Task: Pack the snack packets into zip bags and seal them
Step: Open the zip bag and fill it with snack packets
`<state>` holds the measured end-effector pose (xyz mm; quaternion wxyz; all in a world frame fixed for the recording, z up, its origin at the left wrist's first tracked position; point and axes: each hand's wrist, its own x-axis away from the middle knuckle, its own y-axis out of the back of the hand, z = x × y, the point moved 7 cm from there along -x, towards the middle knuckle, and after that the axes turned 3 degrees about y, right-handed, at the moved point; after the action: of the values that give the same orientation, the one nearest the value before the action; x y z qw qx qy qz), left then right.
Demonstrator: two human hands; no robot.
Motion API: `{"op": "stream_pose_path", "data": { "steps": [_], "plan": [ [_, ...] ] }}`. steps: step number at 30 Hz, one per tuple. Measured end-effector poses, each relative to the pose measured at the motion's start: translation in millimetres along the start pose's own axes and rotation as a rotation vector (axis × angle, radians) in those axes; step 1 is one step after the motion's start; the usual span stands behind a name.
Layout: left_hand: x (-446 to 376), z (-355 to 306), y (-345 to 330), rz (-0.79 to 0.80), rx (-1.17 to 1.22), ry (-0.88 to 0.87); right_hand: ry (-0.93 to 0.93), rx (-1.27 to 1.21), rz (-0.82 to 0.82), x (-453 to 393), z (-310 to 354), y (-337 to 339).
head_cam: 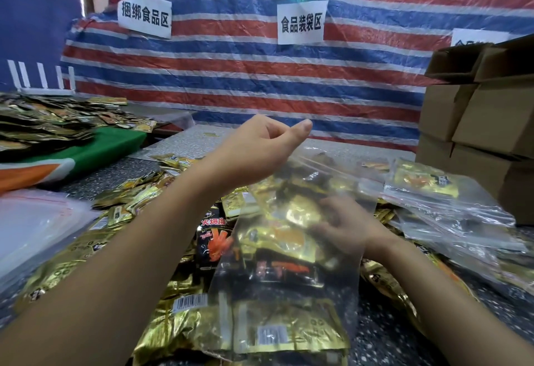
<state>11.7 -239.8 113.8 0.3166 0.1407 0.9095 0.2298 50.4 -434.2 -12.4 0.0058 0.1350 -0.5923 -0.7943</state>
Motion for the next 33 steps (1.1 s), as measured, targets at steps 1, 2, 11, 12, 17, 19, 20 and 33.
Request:
{"op": "stream_pose_path", "data": {
  "steps": [1,2,11,12,17,19,20,33],
  "plan": [
    [0,0,-1,0.008,-0.009,-0.004,0.009,-0.032,-0.014,0,2,3],
    [0,0,-1,0.011,-0.019,-0.009,0.02,-0.06,-0.028,-1,5,5],
    [2,11,-15,0.144,-0.108,-0.024,-0.035,-0.283,0.088,0,11,10],
    [2,12,-16,0.153,-0.118,-0.025,-0.063,-0.287,0.081,-1,8,12],
    [2,15,-15,0.172,-0.169,-0.031,-0.193,-0.838,-0.042,2,-3,34],
    [3,15,-16,0.177,-0.203,-0.034,-0.187,-0.944,-0.123,9,-3,52],
    [3,16,-17,0.18,-0.215,-0.034,-0.19,-1.032,-0.149,13,-2,60],
    [1,17,-23,0.171,-0.282,-0.044,0.024,-1.86,-0.306,30,29,105]
  ]
}}
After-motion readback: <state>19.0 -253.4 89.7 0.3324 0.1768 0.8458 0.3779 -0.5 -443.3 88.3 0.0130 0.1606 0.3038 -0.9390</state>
